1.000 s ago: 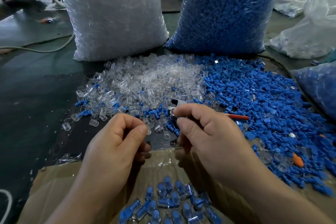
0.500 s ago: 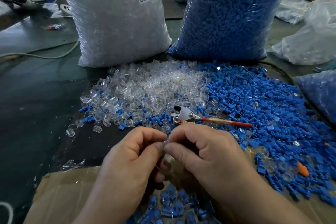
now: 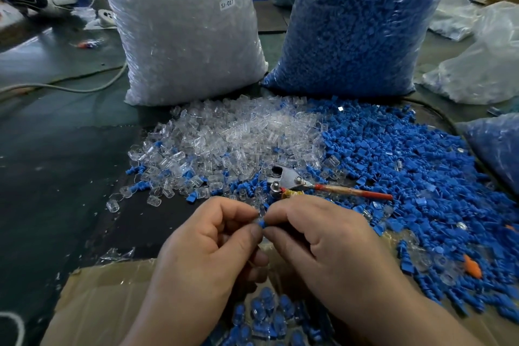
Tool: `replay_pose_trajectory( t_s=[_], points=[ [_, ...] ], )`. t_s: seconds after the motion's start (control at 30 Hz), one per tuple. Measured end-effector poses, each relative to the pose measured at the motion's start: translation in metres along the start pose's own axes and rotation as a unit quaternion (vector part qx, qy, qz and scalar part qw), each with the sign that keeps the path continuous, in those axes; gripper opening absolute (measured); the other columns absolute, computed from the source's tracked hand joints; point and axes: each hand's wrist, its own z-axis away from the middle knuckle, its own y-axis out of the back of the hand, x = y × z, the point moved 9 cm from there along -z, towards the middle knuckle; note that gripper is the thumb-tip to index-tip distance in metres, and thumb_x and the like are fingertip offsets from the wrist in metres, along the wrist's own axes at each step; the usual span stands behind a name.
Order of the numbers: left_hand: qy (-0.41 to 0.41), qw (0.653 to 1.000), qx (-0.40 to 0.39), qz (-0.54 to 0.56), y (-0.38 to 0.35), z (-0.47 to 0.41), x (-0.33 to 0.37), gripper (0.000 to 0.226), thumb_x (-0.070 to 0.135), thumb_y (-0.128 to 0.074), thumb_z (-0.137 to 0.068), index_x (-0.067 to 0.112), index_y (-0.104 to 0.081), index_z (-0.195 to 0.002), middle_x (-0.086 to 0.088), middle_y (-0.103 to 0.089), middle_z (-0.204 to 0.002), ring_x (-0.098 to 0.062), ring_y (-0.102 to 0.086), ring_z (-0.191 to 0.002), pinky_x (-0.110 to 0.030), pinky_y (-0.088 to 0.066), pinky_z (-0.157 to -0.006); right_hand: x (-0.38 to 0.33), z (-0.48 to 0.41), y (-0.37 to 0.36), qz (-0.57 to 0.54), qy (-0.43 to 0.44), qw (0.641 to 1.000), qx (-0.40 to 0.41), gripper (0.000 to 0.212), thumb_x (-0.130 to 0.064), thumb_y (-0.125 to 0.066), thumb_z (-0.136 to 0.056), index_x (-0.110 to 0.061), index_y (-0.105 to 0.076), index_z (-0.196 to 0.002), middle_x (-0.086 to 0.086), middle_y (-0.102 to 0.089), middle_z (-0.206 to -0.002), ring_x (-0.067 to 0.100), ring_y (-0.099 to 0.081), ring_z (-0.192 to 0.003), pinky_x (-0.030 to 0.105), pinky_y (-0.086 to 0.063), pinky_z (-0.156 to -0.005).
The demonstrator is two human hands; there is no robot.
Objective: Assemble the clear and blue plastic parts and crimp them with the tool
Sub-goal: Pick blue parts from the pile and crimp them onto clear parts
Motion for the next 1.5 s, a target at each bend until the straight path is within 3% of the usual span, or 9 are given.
replay_pose_trajectory(
  t_s=[0.1, 0.2, 0.27, 0.33, 0.43, 0.67, 0.9, 1.1, 1.5],
  points=[
    [0.002, 1.0, -0.015, -0.006, -0.002, 0.0, 0.0, 0.016, 0.028, -0.077, -0.067, 0.031, -0.073, -0.083, -0.012, -0.071, -0.067, -0.024, -0.069, -0.055, -0.028, -0.055, -0.051, -0.007, 0.001, -0.003, 0.02, 0.023, 0.999, -0.025, 0.024, -0.039, -0.045, -0.095, -0.029, -0.064, -0.105, -0.013, -0.06, -0.098, 0.011, -0.059, -0.087, 0.037, -0.053, -0.07],
    [-0.008, 0.999, -0.002, -0.051, 0.003, -0.003, -0.005, 0.028, 0.004, -0.078, -0.08, 0.031, -0.071, -0.08, -0.011, -0.069, -0.066, -0.025, -0.067, -0.055, -0.029, -0.054, -0.052, -0.013, 0.003, -0.001, 0.06, 0.043, 0.997, -0.026, 0.027, -0.036, -0.046, -0.094, -0.027, -0.063, -0.112, -0.01, -0.058, -0.105, 0.013, -0.056, -0.095, 0.037, -0.054, -0.071],
    [-0.001, 0.999, 0.008, -0.052, 0.006, -0.004, -0.008, 0.028, 0.004, -0.076, -0.082, 0.031, -0.071, -0.081, -0.008, -0.068, -0.065, -0.025, -0.067, -0.055, -0.03, -0.054, -0.052, -0.006, 0.002, 0.004, 0.131, 0.027, 0.991, -0.014, 0.032, -0.042, -0.045, -0.09, -0.034, -0.055, -0.12, -0.012, -0.055, -0.117, 0.012, -0.052, -0.109, 0.035, -0.053, -0.088],
    [-0.002, 0.998, 0.017, -0.057, 0.009, -0.004, -0.008, 0.029, 0.005, -0.076, -0.083, 0.033, -0.071, -0.084, -0.004, -0.069, -0.064, -0.023, -0.069, -0.056, -0.027, -0.054, -0.052, 0.017, 0.001, 0.01, 0.218, -0.044, 0.975, -0.016, 0.05, -0.049, -0.048, -0.087, -0.04, -0.036, -0.134, -0.01, -0.044, -0.139, 0.016, -0.038, -0.131, 0.04, -0.033, -0.111],
    [0.0, 0.998, 0.02, -0.054, 0.012, -0.004, -0.009, 0.031, 0.005, -0.074, -0.084, 0.035, -0.071, -0.087, -0.004, -0.069, -0.065, -0.021, -0.069, -0.056, -0.024, -0.053, -0.05, 0.06, 0.004, 0.019, 0.304, -0.159, 0.937, -0.066, 0.069, -0.065, -0.045, -0.086, -0.038, -0.016, -0.143, -0.006, -0.027, -0.151, 0.021, -0.021, -0.141, 0.041, -0.017, -0.117],
    [0.005, 0.999, 0.013, -0.035, 0.011, -0.003, -0.003, 0.033, 0.002, -0.07, -0.087, 0.035, -0.071, -0.083, -0.01, -0.07, -0.065, -0.02, -0.068, -0.054, -0.022, -0.053, -0.049, 0.066, -0.003, 0.027, 0.335, -0.161, 0.926, -0.058, 0.057, -0.061, -0.041, -0.086, -0.035, -0.033, -0.136, -0.012, -0.054, -0.122, 0.018, -0.041, -0.111, 0.039, -0.035, -0.097],
    [-0.013, 0.997, 0.068, 0.018, 0.026, -0.007, 0.0, 0.035, -0.001, -0.066, -0.088, 0.033, -0.073, -0.081, -0.002, -0.07, -0.071, -0.014, -0.067, -0.057, -0.022, -0.052, -0.048, 0.03, -0.001, 0.043, 0.202, -0.092, 0.975, 0.019, 0.038, -0.056, -0.033, -0.084, -0.041, -0.035, -0.119, -0.019, -0.049, -0.092, 0.006, -0.041, -0.082, 0.021, -0.033, -0.065],
    [-0.058, 0.996, 0.069, 0.011, 0.028, -0.007, 0.008, 0.037, -0.003, -0.063, -0.089, 0.033, -0.072, -0.082, -0.003, -0.072, -0.076, -0.011, -0.066, -0.057, -0.021, -0.05, -0.045, 0.016, 0.005, 0.028, 0.193, -0.033, 0.979, -0.057, 0.049, -0.05, -0.047, -0.079, -0.029, -0.053, -0.123, -0.012, -0.059, -0.1, 0.014, -0.053, -0.093, 0.029, -0.046, -0.075],
    [-0.084, 0.996, 0.025, 0.009, 0.026, -0.006, 0.01, 0.037, -0.005, -0.062, -0.09, 0.031, -0.071, -0.087, -0.003, -0.069, -0.075, -0.014, -0.066, -0.06, -0.023, -0.051, -0.047, 0.018, 0.005, 0.017, 0.18, -0.017, 0.978, -0.108, 0.056, -0.062, -0.032, -0.077, -0.044, -0.035, -0.131, -0.021, -0.05, -0.112, 0.006, -0.043, -0.105, 0.028, -0.044, -0.088]
  ],
)
